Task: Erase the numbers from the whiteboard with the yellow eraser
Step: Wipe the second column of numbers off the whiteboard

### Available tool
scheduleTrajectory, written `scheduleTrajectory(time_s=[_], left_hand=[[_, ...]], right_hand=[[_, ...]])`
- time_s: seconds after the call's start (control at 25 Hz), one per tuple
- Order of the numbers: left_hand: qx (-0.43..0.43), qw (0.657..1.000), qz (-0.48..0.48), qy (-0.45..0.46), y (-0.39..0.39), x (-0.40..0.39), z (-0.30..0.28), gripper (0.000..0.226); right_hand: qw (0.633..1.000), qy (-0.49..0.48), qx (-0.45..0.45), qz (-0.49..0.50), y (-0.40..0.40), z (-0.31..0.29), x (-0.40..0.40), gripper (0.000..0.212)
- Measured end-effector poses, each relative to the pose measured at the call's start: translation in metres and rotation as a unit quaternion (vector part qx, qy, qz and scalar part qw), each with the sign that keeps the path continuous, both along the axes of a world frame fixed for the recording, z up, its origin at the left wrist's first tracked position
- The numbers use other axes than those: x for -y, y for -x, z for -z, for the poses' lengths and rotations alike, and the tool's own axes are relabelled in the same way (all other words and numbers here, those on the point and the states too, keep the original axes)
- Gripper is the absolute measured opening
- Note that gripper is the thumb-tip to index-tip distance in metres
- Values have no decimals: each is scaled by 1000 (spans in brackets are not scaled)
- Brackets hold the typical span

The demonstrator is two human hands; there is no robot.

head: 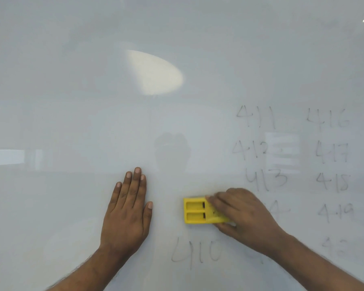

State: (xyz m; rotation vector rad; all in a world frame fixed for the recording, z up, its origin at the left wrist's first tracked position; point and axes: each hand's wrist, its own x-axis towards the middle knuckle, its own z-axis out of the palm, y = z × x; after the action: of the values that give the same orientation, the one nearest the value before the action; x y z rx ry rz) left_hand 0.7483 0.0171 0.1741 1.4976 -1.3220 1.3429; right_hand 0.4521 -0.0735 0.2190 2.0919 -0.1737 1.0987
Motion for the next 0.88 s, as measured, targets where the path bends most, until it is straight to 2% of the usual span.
scheduleTrajectory(time_s=[0.12,0.2,0.36,0.52,0.64,0.72,0.88], left_hand=[[4,1000,-4,-5,2,1,6,64],[7,1000,-5,-8,1,1,11,64],[4,1000,-4,-10,4,3,20,64],[-3,1000,2,-8,6,2,22,64],[0,1000,2,-10,6,2,23,64],[2,1000,1,-14,5,2,25,64],[16,1000,0,-20,7,2,35,63]], right_hand=[[994,-56,90,-11,-3,-13,2,50],[991,-74,113,-22,-9,-6,1,51],[994,-74,74,-37,-13,33,0,47],[999,-42,-4,-21,-16,76,-2,44],[999,-24,-38,0,-7,71,-3,41],[999,-35,-10,6,-3,54,-4,45],[989,-102,108,-13,-16,28,-11,48]])
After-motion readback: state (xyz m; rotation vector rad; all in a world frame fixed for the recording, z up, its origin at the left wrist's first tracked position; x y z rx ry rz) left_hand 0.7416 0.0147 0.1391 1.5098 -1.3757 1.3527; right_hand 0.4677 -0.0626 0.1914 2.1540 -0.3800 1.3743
